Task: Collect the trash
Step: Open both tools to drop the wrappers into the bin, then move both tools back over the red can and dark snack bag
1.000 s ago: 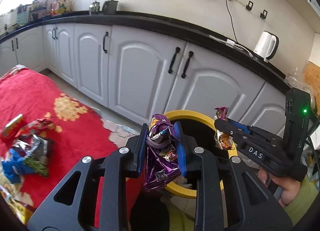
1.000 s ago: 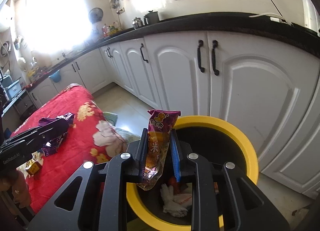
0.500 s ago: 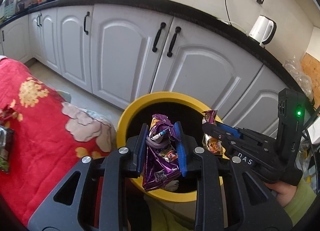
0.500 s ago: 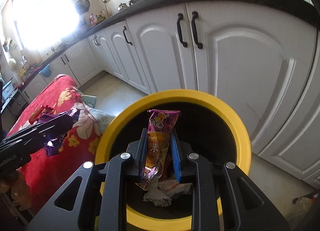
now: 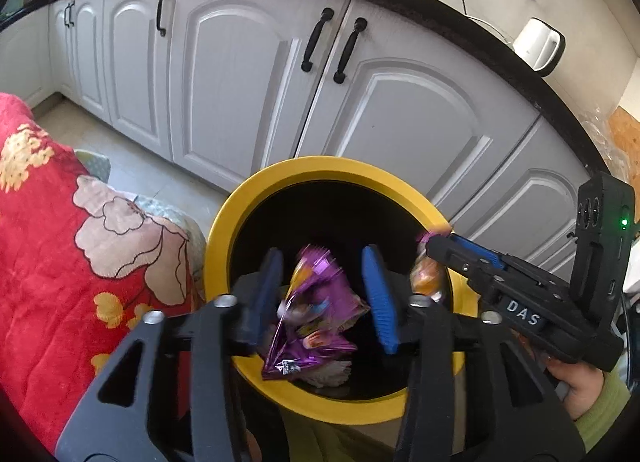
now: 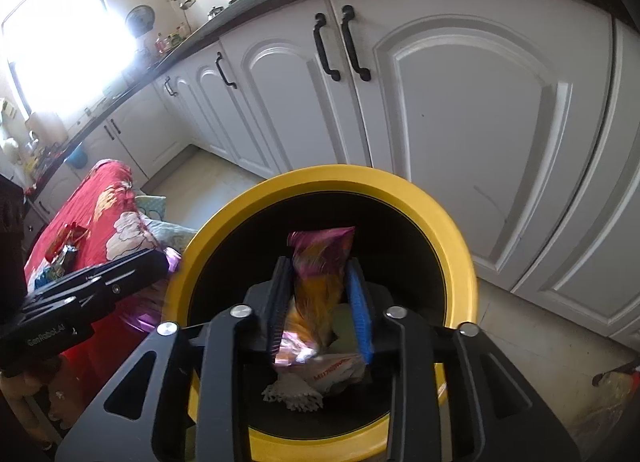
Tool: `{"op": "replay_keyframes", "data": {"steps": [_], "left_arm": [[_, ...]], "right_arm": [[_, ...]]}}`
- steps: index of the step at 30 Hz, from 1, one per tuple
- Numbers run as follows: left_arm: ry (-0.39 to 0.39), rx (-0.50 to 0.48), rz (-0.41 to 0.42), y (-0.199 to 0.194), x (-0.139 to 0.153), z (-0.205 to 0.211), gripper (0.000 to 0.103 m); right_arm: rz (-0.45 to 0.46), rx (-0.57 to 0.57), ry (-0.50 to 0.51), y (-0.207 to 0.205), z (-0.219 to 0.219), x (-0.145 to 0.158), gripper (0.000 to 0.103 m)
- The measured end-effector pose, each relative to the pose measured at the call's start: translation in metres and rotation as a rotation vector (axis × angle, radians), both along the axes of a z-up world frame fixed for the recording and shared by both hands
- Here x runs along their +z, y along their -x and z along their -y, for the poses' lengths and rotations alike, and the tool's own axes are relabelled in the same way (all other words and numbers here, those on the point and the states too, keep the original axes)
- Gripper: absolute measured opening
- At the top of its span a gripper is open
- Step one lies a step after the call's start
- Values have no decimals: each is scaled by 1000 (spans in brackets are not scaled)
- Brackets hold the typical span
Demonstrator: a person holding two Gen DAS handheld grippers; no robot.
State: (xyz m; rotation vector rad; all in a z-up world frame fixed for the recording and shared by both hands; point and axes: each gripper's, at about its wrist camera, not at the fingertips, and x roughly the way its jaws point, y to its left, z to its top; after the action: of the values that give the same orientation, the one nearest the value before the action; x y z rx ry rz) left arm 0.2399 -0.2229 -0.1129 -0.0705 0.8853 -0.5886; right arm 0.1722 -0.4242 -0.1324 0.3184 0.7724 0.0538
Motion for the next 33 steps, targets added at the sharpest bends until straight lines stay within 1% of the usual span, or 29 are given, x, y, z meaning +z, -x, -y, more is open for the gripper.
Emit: {"op": "replay_keyframes", "data": {"steps": [3,4,5,6,7,8,9,11,12,13,15,20,27,33], "left_arm": [[12,14,-11,0,-2,-4,48],[11,20,-9,0,-1,-6,52],[10,27,-5,1,-1,-9,56],[10,40,2,1,2,-12,58],[10,49,6,1,4,-15,63],[11,58,11,2,6,-19,70],[10,65,18,2,9,-22,72],[0,84,43,5,17,-29,84],[-3,91,55,7,20,-32,87],[-5,100,70,9,25,-36,92],[-7,116,91,12,32,-44,92],[-11,167,137,21,49,-66,92],[-20,249,194,31,69,-103,92],[-35,327,264,39,88,-138,92]], "right_arm": [[0,-6,-3,1,2,0,38],[1,-8,-2,2,2,0,39],[2,-10,-2,2,2,0,42],[3,-11,-3,2,1,1,45],[8,-13,0,3,0,3,46],[12,-13,3,3,-1,4,50],[19,-11,4,3,-2,6,53],[32,-5,5,5,-7,11,55],[39,1,4,5,-9,14,58],[47,7,6,6,-13,17,60],[60,16,8,7,-19,22,65],[94,51,13,10,-37,37,72],[136,120,22,16,-71,56,73],[156,174,27,17,-102,67,75]]}}
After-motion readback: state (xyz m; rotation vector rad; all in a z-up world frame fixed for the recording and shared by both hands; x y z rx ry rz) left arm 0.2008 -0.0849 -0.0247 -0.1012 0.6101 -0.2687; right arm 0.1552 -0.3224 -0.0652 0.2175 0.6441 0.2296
